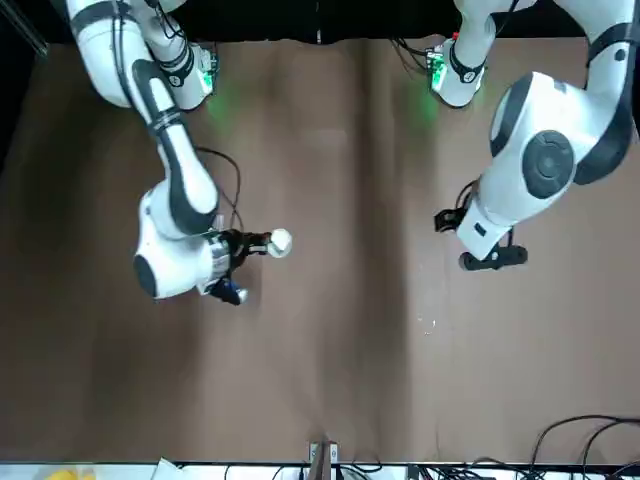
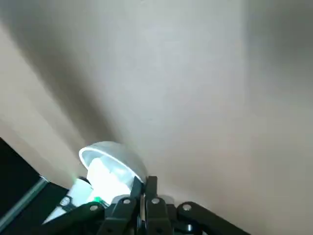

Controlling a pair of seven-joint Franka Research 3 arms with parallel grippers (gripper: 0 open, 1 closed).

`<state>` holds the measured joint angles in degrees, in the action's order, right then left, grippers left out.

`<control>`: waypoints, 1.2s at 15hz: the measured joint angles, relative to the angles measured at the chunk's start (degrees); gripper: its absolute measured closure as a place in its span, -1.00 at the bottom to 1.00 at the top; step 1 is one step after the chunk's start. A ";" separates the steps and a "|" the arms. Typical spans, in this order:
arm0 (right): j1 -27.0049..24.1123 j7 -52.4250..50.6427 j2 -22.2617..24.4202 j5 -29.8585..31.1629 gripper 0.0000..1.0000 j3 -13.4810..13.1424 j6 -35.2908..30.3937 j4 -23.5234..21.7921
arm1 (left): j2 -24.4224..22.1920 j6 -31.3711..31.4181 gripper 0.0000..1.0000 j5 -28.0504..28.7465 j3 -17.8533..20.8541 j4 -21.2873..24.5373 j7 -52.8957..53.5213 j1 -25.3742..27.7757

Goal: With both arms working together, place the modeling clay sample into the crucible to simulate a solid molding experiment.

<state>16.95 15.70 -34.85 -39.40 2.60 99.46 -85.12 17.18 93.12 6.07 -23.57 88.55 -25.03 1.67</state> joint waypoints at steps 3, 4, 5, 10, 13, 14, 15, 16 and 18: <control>-5.61 -6.46 0.55 5.55 0.90 0.00 -6.40 1.00 | -2.02 -1.17 -1.00 2.97 -0.01 -0.10 13.81 1.75; -6.84 -8.10 0.59 6.81 0.90 0.00 -6.70 1.03 | -3.13 -1.21 -1.00 3.14 -0.01 -0.17 15.92 1.99; -8.08 -9.76 0.60 7.56 0.90 0.00 -6.81 1.04 | -4.43 -1.31 -1.00 3.17 -0.01 -0.20 17.46 2.23; -12.11 -17.38 0.60 12.59 0.90 -0.01 -7.00 1.02 | -9.02 -1.93 -1.00 3.22 0.12 -0.23 23.11 3.10; -15.08 -22.27 0.59 14.72 0.90 -0.05 -9.82 0.72 | -11.76 -2.06 -1.00 1.70 4.31 -0.21 25.67 1.83; -16.12 -23.40 0.59 15.68 0.90 -0.06 -11.16 0.59 | -12.88 -2.12 -1.00 -1.04 8.04 -0.20 25.80 -0.27; -17.00 -24.19 0.58 16.39 0.90 -0.06 -11.94 0.41 | -14.17 -2.28 -1.00 -3.73 12.48 -0.06 25.97 -3.14; -17.56 -24.57 0.57 16.81 0.90 -0.06 -12.44 0.13 | -15.54 -2.49 -1.00 -5.43 16.56 0.36 26.09 -5.96; -17.76 -24.97 0.52 17.34 0.90 -0.01 -12.57 -0.63 | -17.97 -2.63 -1.00 -6.85 20.23 1.85 26.10 -8.03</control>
<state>-0.81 -9.26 -34.34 -22.05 2.58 86.89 -85.75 -0.79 90.49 -0.79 -3.34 90.40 1.07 -6.36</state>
